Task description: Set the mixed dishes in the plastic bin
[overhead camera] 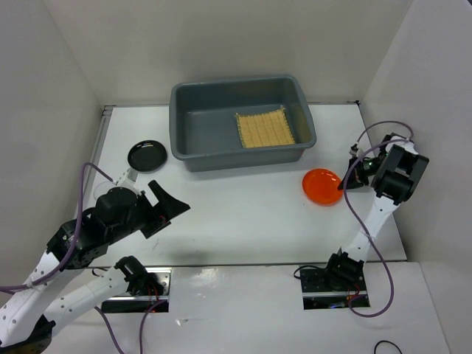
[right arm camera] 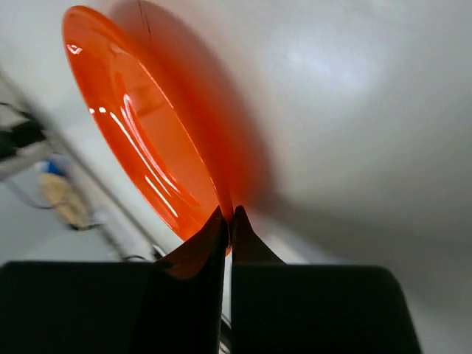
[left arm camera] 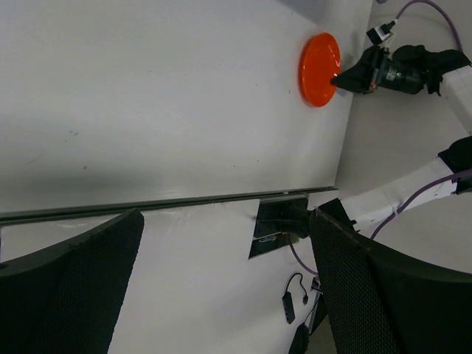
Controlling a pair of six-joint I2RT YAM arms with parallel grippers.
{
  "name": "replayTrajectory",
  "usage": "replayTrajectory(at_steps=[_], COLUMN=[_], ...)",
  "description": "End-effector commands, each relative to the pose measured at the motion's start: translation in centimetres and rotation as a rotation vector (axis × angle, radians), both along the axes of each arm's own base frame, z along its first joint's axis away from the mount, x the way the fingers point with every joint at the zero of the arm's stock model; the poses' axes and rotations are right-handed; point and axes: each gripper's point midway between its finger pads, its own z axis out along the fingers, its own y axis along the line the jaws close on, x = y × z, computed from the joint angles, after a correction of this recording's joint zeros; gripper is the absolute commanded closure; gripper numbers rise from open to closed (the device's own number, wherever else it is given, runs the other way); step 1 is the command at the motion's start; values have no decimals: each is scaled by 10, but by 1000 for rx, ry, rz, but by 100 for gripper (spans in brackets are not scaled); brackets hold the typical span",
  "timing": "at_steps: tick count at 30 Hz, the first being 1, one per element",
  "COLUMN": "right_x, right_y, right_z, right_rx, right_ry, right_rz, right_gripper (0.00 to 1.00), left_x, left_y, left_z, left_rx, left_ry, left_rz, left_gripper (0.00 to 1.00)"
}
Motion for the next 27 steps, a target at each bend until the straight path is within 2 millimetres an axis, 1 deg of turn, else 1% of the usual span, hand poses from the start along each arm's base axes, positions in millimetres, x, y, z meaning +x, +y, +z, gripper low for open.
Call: replayTrajectory(at_steps=[1,3,4,5,6,7,9,10,11,12,13,14,15,16,17,18,19,20,21,22,23,24,25,26,27], right_x=[-2,-4,-4,-4,-4,-3,0,0,4,8,15,22,38,50,60,72,80,106,117,126,138,161,167,183,187], right_y=[-50,-53,-54,-50,-47,-41,-25,-18,-7,13,23,39,60,72,86,109,123,135,145,164,173,180,199,208,215], right_z=[41,62,90,102,114,142,168,196,212,225,246,263,295,301,315,354,366,351,382,382,376,357,344,319,308], right_rx=[-308,-366,-422,-454,-481,-536,-570,-623,-629,-626,-650,-632,-634,-594,-565,-573,-536,-490,-502,-464,-441,-439,-409,-387,-369], right_ry=[-217,-306,-386,-425,-480,-561,-673,-755,-824,-886,-945,-997,-1090,-1087,-1126,-1240,-1241,-1200,-1286,-1294,-1259,-1233,-1203,-1160,-1133], right_rz=[134,197,215,255,302,330,397,425,452,507,518,517,531,496,487,493,441,430,393,391,347,337,341,344,340], right_gripper=[100,100,100,100,100,100,100,100,100,100,100,100,100,100,100,100,100,100,100,100,100,100,100,100,100], left_x=[2,1,1,2,2,2,4,4,4,5,5,8,9,9,9,10,10,11,12,12,12,14,14,14,14], left_y=[-1,0,0,-1,-1,-1,-2,-2,-2,-3,-3,-3,-4,-4,-4,-5,-4,-3,-4,-4,-4,-2,-2,-2,-2], left_z=[7,5,5,7,3,3,-1,-1,-1,1,1,3,1,1,1,-1,-1,-1,-3,-3,1,1,4,5,5], left_rx=[-52,-58,-58,-65,-52,-52,-27,-27,-27,-28,-28,-31,-19,-19,-19,-12,-5,-1,5,5,-1,3,-3,-3,-3], left_ry=[-27,-23,-23,-31,-29,-29,-24,-24,-24,-36,-36,-48,-45,-45,-45,-37,-41,-45,-38,-38,-44,-48,-55,-55,-55], left_rz=[19,24,24,24,18,18,8,8,8,3,3,11,6,6,6,6,1,8,8,8,8,25,25,25,25], left_gripper=[1,1,1,1,1,1,1,1,1,1,1,1,1,1,1,1,1,1,1,1,1,1,1,1,1])
